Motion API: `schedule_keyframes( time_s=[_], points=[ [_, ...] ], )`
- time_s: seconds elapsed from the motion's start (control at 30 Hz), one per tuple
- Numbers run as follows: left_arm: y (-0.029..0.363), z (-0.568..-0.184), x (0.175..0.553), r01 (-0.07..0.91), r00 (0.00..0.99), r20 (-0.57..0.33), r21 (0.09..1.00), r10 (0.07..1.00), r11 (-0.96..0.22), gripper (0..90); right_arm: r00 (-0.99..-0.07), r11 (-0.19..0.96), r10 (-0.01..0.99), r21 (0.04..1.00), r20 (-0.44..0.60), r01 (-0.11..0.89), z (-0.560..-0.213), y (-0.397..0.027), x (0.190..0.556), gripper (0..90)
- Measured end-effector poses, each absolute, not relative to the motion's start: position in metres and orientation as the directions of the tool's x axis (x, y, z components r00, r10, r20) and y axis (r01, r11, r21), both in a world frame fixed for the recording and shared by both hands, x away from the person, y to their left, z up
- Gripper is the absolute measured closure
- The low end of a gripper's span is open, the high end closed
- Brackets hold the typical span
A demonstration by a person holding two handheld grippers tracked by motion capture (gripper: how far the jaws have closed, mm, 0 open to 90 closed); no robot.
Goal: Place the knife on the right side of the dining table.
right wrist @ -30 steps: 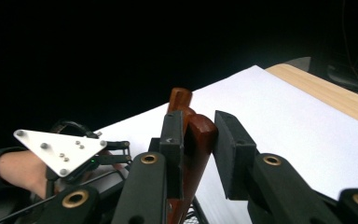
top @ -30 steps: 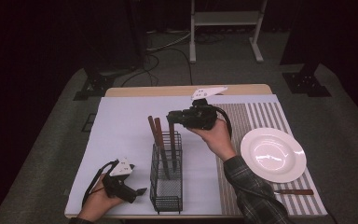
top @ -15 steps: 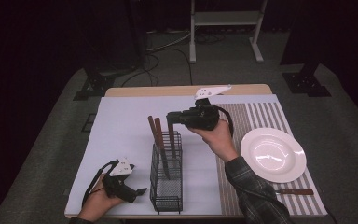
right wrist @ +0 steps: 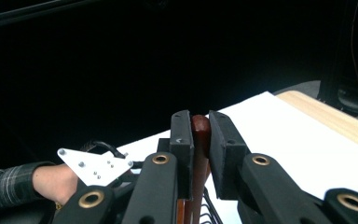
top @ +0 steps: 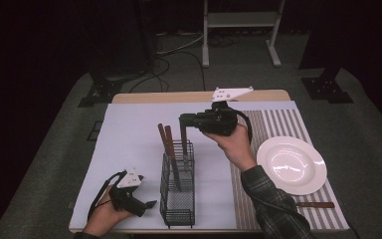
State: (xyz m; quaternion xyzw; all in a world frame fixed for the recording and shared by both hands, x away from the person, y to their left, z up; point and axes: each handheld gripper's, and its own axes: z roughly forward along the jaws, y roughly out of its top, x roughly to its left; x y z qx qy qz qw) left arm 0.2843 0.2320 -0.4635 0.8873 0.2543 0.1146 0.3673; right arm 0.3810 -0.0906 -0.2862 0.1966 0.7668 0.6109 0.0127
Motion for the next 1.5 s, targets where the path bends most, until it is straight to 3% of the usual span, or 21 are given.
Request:
schedule_keyframes(
  time_s=[0.97, 1.27, 1.5],
  points=[
    [0.232, -0.464, 0.284, 0.367, 0.845, 0.016, 0.71, 0.535, -0.601, 0.0, -0.912, 0.055, 0.391, 0.986, 0.123, 0.157, -0.199, -0.143, 0.359, 80.3],
    [0.232, -0.464, 0.284, 0.367, 0.845, 0.016, 0.71, 0.535, -0.601, 0.0, -0.876, 0.063, 0.473, 0.988, 0.096, 0.142, -0.199, -0.167, 0.364, 80.3],
    [0.232, -0.464, 0.284, 0.369, 0.844, 0.014, 0.711, 0.537, -0.599, 0.0, -0.814, 0.061, 0.573, 0.985, 0.096, 0.16, -0.22, -0.194, 0.379, 80.3]
  ],
)
